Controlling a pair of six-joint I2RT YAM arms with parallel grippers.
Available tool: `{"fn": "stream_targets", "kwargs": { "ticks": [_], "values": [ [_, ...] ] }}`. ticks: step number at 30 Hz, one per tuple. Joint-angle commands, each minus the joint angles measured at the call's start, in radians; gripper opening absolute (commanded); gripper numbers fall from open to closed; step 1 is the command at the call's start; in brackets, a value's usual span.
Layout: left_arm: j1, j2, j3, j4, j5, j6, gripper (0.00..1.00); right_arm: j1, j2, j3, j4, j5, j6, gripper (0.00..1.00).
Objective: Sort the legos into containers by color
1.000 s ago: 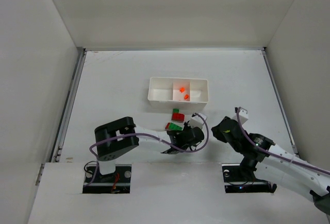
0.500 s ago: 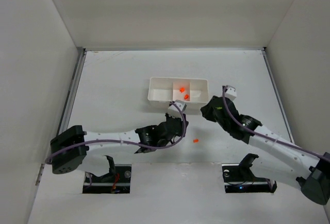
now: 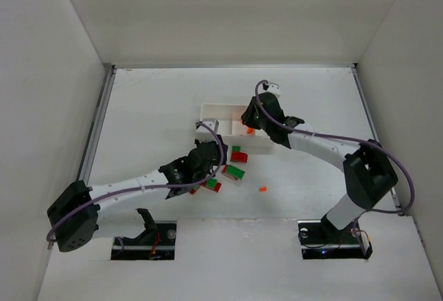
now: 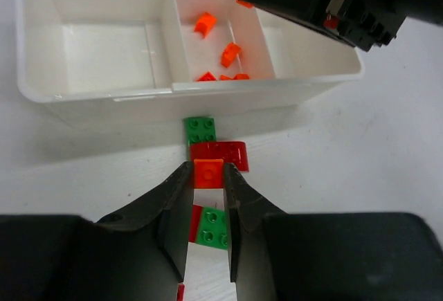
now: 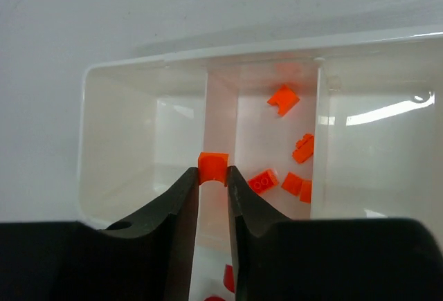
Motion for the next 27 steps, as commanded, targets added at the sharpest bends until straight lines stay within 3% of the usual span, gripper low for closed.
{"fn": "stream_targets", "kwargs": {
  "ticks": [1,4,7,12,15,18,27],
  "values": [
    [0.053,-0.016,0.017,0.025,0.034,-0.001,0.2,-0.007,0.039,0.078,0.053,-0.01,-0.021,0.3],
    [0.087,0.005,0.043,0.042,0.065,0.004,0.2,-0.007,0.045,0.087,0.053,0.002,-0.018,0.42],
    [0.107,0.038,0.069,0.058,0.077,0.012,0.2,-0.007,0.009,0.06,0.053,0.027,-0.023,0.44],
    [0.119,0.117,0.142,0.077,0.1,0.021,0.2,0.007,-0.164,-0.09,0.053,0.087,-0.037,0.35],
    [0.125,0.177,0.189,0.103,0.1,0.036,0.2,0.07,-0.319,-0.25,0.051,0.125,-0.015,0.28],
    [0.145,0.264,0.244,0.125,0.104,0.051,0.21,0.163,-0.457,-0.412,0.014,0.145,0.026,0.28],
    [0.185,0.496,0.405,0.139,0.115,0.107,0.22,0.453,-0.591,-0.562,-0.3,0.291,0.232,0.56]
  ]
}}
